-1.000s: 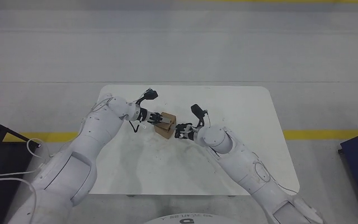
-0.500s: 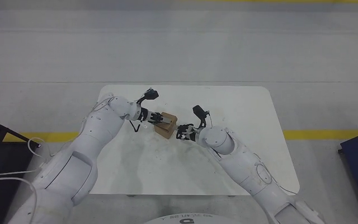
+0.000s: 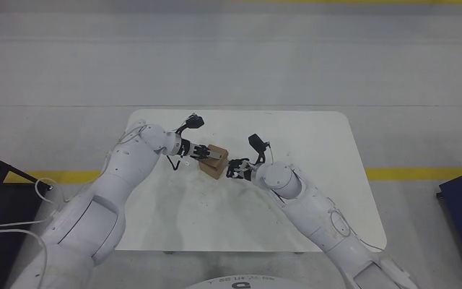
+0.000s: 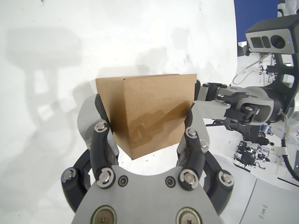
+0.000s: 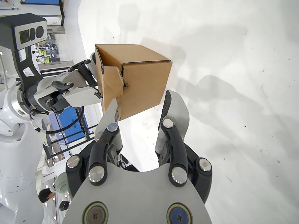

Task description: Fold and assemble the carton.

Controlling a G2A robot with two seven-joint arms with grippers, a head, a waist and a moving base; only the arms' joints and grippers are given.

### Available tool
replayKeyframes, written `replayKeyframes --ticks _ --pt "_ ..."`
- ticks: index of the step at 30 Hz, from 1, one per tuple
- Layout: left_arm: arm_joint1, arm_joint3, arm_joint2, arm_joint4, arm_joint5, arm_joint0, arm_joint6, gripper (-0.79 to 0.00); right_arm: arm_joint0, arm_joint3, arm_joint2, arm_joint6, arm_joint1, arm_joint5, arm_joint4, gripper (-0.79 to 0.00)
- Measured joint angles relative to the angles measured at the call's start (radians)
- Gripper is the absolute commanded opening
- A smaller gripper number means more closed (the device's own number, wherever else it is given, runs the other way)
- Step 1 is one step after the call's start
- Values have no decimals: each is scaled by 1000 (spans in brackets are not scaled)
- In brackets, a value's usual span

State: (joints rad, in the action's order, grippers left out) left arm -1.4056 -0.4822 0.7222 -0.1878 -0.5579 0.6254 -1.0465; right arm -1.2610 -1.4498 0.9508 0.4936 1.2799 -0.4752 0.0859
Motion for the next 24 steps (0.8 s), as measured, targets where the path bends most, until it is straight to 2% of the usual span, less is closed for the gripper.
replayKeyframes --ticks 8,24 --pt "2 -2 5 3 -8 4 -3 -169 29 30 -25 -5 12 -7 -5 -372" --pt "2 -7 6 -1 0 7 -4 -166 14 24 -9 -3 10 3 0 -360"
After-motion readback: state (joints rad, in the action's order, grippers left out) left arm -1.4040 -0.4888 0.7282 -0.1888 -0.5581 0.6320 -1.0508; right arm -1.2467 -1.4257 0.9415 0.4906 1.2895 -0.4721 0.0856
